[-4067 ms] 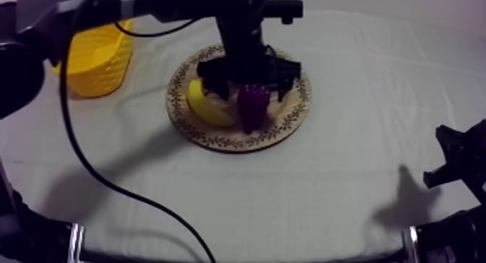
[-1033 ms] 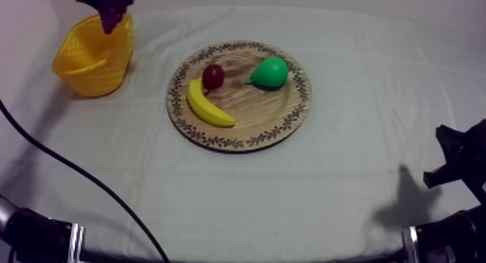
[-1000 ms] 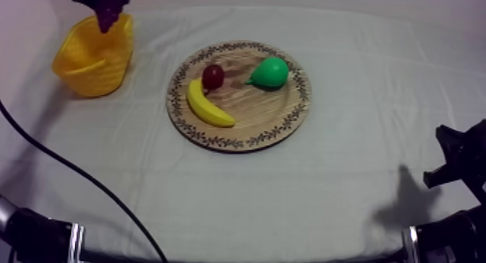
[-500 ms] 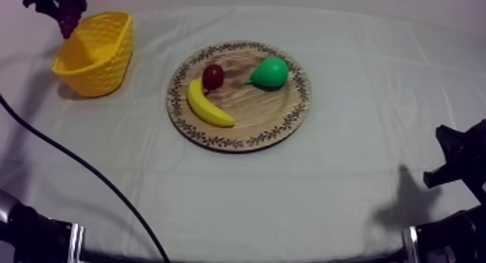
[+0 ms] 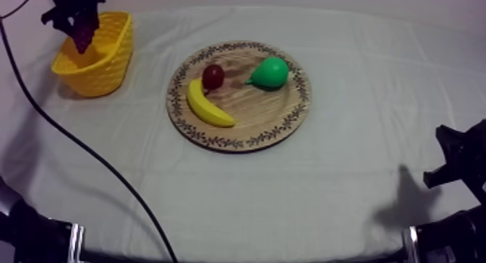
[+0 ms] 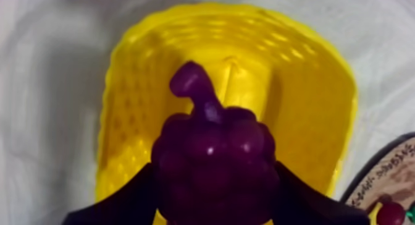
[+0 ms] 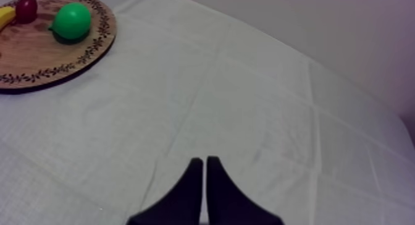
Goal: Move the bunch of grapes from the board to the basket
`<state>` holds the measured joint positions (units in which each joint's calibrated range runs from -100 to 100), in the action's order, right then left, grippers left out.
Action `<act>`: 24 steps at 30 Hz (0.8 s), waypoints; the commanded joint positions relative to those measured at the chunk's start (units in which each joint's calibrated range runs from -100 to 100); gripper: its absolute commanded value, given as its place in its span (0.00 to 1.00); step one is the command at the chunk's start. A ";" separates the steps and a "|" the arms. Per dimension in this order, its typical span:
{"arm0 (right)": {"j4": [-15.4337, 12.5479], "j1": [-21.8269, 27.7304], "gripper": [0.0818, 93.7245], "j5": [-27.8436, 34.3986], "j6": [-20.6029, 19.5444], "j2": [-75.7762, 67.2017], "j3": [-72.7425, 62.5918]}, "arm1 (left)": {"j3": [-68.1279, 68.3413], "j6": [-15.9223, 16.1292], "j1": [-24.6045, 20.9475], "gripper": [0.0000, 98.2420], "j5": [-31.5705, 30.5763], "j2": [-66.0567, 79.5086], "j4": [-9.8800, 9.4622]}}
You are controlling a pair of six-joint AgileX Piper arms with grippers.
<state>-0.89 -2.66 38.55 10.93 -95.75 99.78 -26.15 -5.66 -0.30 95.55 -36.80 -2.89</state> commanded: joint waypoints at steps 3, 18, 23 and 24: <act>-0.01 -0.02 0.00 0.00 -0.01 0.00 0.00 | -0.54 -0.11 -0.26 0.63 -0.61 -3.24 0.21; -0.01 -0.02 0.00 0.00 -0.01 0.00 0.00 | 9.93 -1.25 -1.12 0.96 -7.77 4.07 2.38; -0.01 -0.02 0.00 0.00 -0.01 0.00 0.00 | 18.86 -1.16 -0.69 0.95 -12.39 13.80 2.98; -0.01 -0.02 0.00 0.00 -0.01 0.00 0.00 | 21.04 -1.12 -0.57 0.94 -13.55 15.91 3.14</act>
<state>-0.89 -2.66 38.55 10.90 -95.75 99.78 -9.75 -6.84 -0.92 83.54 -25.88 0.00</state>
